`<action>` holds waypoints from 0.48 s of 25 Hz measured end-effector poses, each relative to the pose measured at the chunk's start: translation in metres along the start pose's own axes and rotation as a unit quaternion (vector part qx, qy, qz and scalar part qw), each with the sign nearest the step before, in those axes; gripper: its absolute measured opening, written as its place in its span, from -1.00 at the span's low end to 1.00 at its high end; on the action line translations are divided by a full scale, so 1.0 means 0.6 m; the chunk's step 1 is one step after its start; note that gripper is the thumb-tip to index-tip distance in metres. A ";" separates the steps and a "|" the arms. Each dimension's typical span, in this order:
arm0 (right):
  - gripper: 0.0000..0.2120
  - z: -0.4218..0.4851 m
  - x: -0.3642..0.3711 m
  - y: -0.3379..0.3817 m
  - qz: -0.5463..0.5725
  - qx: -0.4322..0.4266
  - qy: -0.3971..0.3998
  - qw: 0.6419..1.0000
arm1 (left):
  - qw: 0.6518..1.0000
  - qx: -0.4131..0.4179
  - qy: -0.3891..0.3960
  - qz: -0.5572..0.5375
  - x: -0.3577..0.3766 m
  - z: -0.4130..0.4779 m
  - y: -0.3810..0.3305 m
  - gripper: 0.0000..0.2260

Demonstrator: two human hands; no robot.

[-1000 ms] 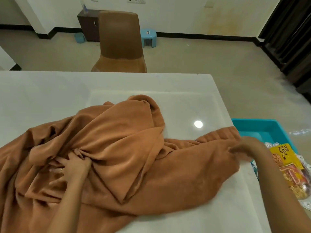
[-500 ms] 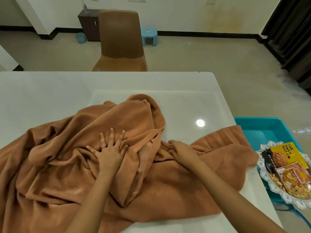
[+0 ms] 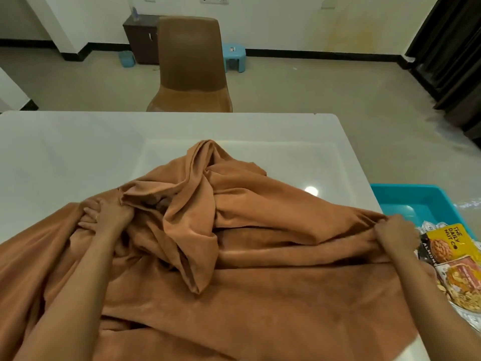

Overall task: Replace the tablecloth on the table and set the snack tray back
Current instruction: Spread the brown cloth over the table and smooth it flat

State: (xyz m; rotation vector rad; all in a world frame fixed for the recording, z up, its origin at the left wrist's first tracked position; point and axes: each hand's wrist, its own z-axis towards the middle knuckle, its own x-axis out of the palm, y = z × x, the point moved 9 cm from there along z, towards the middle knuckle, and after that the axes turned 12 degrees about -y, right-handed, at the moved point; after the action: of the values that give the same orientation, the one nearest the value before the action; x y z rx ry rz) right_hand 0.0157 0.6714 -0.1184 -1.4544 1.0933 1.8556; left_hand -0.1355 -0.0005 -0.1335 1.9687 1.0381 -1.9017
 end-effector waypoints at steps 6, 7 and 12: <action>-0.45 -0.230 0.058 0.306 0.202 -0.420 0.093 0.880 | 0.979 0.163 -0.004 -0.125 0.048 -0.076 -0.078 -0.25; -0.41 -0.270 0.087 0.342 0.184 -0.474 0.151 0.848 | 0.974 0.197 0.013 -0.113 0.064 -0.091 -0.086 -0.20; -0.37 -0.231 0.199 0.347 0.073 -0.513 0.128 0.845 | 0.974 0.211 0.077 -0.040 0.096 -0.044 -0.069 -0.25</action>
State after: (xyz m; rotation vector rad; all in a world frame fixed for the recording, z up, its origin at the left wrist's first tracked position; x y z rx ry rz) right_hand -0.1124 0.4358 -0.1895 -2.2743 0.2212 2.5813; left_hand -0.1447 0.0647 -0.1710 2.3662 0.8061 -2.1875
